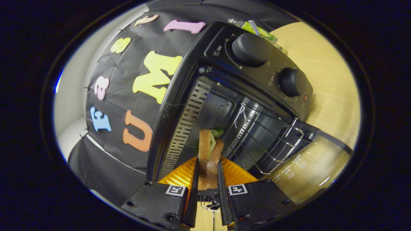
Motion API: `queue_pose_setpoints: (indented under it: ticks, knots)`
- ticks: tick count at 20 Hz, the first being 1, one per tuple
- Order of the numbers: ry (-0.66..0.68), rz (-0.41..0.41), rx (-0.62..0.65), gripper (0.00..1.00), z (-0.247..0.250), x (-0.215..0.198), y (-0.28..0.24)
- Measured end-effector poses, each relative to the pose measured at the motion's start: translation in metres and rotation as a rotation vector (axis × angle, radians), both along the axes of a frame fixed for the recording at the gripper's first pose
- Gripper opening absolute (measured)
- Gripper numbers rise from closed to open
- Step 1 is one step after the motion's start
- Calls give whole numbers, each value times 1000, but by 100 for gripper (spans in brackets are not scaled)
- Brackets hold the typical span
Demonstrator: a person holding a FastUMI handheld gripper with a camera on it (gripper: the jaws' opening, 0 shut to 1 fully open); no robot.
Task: Open the toaster oven, put the food inside, and close the toaster oven door.
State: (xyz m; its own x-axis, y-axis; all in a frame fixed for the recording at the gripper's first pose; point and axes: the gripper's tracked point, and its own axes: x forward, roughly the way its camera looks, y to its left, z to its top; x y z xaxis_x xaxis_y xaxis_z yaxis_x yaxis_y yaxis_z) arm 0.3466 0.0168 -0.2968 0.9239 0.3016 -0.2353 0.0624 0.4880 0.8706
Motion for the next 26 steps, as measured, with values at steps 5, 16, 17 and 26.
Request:
queue_pose_setpoints:
  ticks: [5,16,17,26]
  knots:
    - [-11,1,-159,35,-5,17,2]
    - [43,-1,-735,95,-12,15,-22]
    - [35,1,-785,96,-12,14,-23]
    - [-28,37,-1014,98,-8,-58,-25]
